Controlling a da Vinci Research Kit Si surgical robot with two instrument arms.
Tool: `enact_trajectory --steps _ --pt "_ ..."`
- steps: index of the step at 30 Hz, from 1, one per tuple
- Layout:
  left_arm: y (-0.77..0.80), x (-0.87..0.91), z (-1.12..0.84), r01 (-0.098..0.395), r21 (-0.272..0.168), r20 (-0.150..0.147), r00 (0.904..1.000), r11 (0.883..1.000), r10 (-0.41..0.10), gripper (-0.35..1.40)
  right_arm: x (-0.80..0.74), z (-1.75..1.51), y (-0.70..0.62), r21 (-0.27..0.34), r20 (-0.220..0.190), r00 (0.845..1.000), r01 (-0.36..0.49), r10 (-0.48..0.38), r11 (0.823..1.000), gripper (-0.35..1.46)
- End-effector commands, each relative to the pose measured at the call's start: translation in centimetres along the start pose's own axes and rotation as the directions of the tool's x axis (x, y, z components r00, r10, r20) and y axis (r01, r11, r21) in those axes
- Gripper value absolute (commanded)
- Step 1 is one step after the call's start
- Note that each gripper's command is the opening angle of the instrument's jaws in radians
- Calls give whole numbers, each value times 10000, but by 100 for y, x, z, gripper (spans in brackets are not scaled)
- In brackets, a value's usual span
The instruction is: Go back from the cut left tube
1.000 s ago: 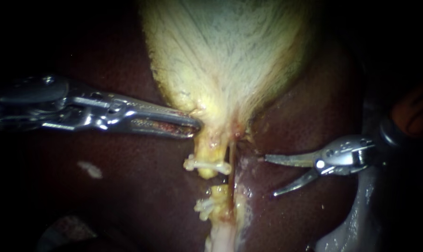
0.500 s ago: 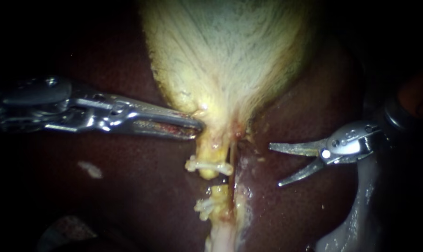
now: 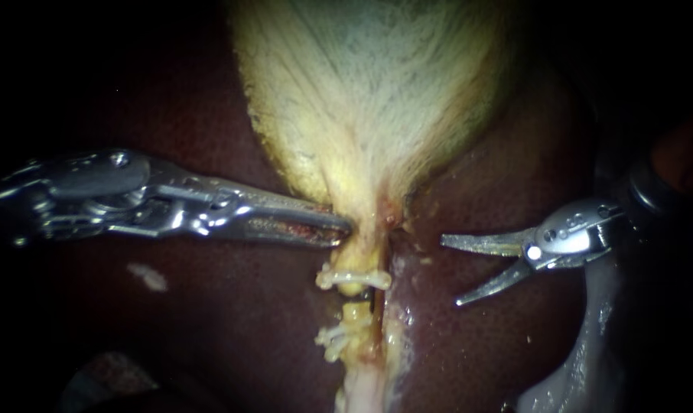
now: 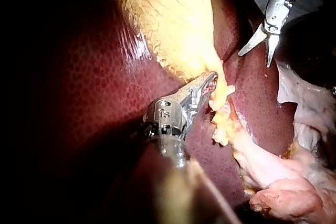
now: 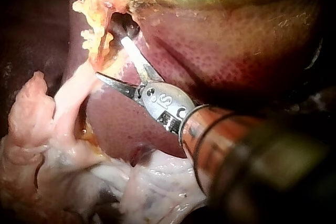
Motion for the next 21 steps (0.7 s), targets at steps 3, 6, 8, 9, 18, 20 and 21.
enact_trajectory --steps 3,6,8,9,18,20,21 --pt "0 -2 -2 -47 63 121 9999 10000 46 -35 0 0 0 2 4 10000 3 -3 10000 136" --pt "0 -2 -2 -46 75 179 9998 10000 45 -35 0 0 0 3 3 10000 3 -3 10000 136" --pt "-1 -2 -2 -46 72 180 9998 10000 44 -35 0 0 0 3 3 10000 4 -4 10000 136" --pt "-1 -2 -2 -45 69 181 9998 10000 44 -35 0 0 0 3 3 10000 4 -4 10000 136" --pt "-3 -2 -2 -47 67 211 9998 10000 46 -35 0 0 0 2 4 10000 4 -4 10000 136" --pt "-3 -2 -2 -49 72 241 9997 10000 48 -35 0 0 -1 3 3 10000 7 -7 10000 136" --pt "-3 -2 -1 -51 71 241 9997 10000 49 -35 0 0 -1 2 3 10000 8 -8 10000 136"
